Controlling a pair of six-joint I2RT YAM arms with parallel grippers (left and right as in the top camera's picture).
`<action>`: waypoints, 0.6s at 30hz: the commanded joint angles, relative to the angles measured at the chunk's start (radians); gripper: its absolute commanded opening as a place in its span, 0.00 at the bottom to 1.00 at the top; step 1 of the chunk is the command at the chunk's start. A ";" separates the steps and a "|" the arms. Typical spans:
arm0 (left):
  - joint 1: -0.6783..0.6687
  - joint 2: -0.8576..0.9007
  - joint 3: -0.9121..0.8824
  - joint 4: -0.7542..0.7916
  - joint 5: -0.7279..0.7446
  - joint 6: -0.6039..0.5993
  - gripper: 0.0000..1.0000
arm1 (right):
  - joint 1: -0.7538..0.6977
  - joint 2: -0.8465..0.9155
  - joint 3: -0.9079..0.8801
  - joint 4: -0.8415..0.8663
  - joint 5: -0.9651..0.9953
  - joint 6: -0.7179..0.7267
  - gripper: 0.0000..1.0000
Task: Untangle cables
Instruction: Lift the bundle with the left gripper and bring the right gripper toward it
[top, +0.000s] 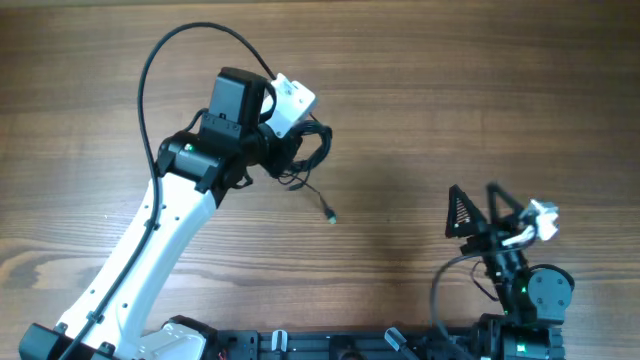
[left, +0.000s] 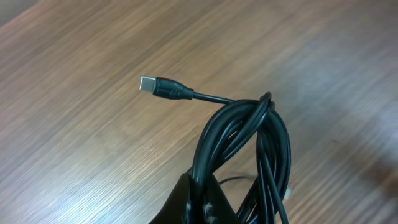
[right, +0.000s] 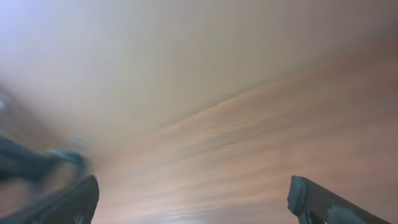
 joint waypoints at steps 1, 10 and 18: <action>0.005 -0.009 0.004 -0.001 0.129 -0.003 0.04 | 0.001 0.008 -0.001 0.010 0.092 0.521 1.00; 0.066 -0.009 0.004 -0.043 0.404 -0.033 0.04 | 0.001 0.284 0.274 -0.264 -0.034 -0.017 1.00; 0.261 -0.009 0.004 0.036 0.704 -0.332 0.04 | 0.019 0.885 0.389 0.283 -0.735 0.030 0.91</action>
